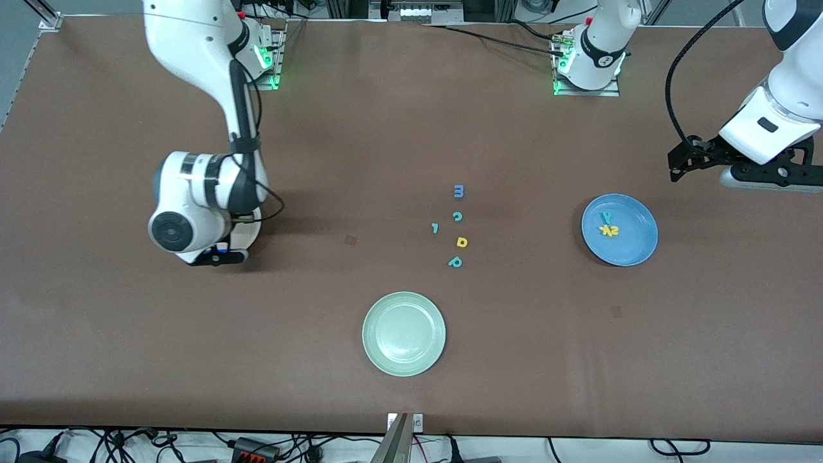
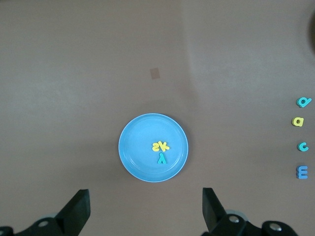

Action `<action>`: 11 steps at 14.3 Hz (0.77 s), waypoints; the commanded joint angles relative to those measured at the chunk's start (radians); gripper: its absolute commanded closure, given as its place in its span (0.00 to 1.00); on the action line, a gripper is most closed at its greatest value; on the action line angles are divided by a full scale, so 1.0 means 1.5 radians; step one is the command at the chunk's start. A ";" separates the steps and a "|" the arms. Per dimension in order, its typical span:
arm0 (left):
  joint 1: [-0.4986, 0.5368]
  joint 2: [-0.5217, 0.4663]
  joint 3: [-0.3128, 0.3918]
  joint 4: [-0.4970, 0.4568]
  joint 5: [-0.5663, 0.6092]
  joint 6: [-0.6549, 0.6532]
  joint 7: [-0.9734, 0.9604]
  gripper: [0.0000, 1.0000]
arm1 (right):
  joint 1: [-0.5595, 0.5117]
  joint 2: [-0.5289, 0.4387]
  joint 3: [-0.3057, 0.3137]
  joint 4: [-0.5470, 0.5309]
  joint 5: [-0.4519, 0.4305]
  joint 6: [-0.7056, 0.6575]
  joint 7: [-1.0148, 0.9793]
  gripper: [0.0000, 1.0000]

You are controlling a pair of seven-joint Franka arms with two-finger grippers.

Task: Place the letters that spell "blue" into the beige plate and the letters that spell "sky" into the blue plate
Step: 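Carry the green bar to the beige plate and release it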

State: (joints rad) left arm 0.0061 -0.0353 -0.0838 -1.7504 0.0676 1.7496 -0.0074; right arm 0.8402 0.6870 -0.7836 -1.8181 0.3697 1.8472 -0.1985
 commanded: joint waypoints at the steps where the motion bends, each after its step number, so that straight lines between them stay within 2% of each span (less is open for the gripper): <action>1: 0.002 -0.003 -0.003 0.010 -0.012 -0.013 0.011 0.00 | -0.011 -0.012 0.004 -0.046 0.013 0.043 -0.041 0.90; 3: 0.002 -0.003 -0.008 0.010 -0.012 -0.014 0.010 0.00 | -0.012 -0.009 0.005 -0.061 0.013 0.063 -0.048 0.83; 4: 0.002 -0.003 -0.009 0.010 -0.012 -0.014 0.010 0.00 | -0.010 -0.009 0.005 -0.064 0.014 0.066 -0.048 0.60; 5: 0.002 -0.003 -0.008 0.010 -0.013 -0.014 0.011 0.00 | -0.009 -0.010 0.005 -0.064 0.014 0.064 -0.046 0.06; 6: 0.002 -0.003 -0.008 0.010 -0.013 -0.014 0.011 0.00 | -0.008 -0.014 0.005 -0.061 0.014 0.057 -0.042 0.00; 8: 0.002 -0.003 -0.008 0.010 -0.013 -0.014 0.011 0.00 | -0.001 -0.039 -0.002 -0.047 0.014 0.030 -0.034 0.00; 11: 0.002 -0.003 -0.009 0.010 -0.013 -0.014 0.010 0.00 | 0.001 -0.073 -0.025 0.014 0.013 -0.048 -0.033 0.00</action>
State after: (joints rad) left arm 0.0061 -0.0352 -0.0934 -1.7496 0.0676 1.7495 -0.0074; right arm 0.8366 0.6392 -0.7944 -1.8412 0.3799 1.8565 -0.2511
